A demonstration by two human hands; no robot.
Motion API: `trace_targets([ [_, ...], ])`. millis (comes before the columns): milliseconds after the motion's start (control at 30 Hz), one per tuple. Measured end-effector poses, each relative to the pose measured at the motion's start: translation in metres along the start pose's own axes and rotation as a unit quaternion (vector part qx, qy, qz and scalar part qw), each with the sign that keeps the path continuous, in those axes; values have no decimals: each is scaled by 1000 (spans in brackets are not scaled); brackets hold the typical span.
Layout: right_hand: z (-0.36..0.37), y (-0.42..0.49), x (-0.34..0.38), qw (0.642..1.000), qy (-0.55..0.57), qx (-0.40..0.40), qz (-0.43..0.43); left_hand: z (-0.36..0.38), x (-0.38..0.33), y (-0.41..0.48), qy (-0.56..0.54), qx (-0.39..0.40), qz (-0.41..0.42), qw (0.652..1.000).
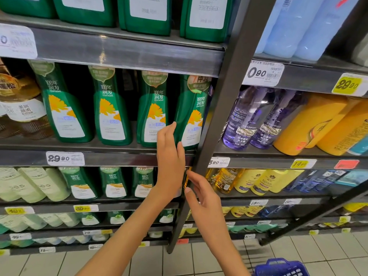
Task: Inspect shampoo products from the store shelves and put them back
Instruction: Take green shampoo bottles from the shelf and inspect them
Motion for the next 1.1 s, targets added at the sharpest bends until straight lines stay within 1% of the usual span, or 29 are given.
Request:
trace_targets([
  [300, -2, 11, 7, 999, 25, -9, -25, -3, 0, 4, 11, -6, -1, 1000],
  [533, 2, 25, 9, 999, 29, -10, -25, -18, -2, 8, 36, 5, 32, 999],
  [633, 3, 27, 10, 999, 33, -16, -27, -41, -3, 11, 51, -47, 64, 995],
  [700, 5, 28, 11, 999, 35, -18, -28, -54, 2, 14, 56, -77, 65, 993],
  [733, 6, 29, 12, 999, 35, -18, -29, -58, 5, 15, 57, -80, 58, 993],
  [933, 16, 29, 15, 999, 36, -11, -29, -49, 33, 26, 72, -19, 3, 997],
  [1000, 18, 29, 14, 999, 34, -9, -28, -44, 40, 27, 61, -2, -11, 998],
  [1100, 20, 26, 11, 999, 37, -5, -21, -42, 49, 32, 46, -1, -26, 999],
])
Point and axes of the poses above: each hand's wrist, its own y-axis towards the middle knuckle, its own z-axis out of the palm, x = y × z, the point moved 8 cm from there along y, towards the middle knuckle, and after that the axes turned 4 degrees about y, right-handed, at the moved point
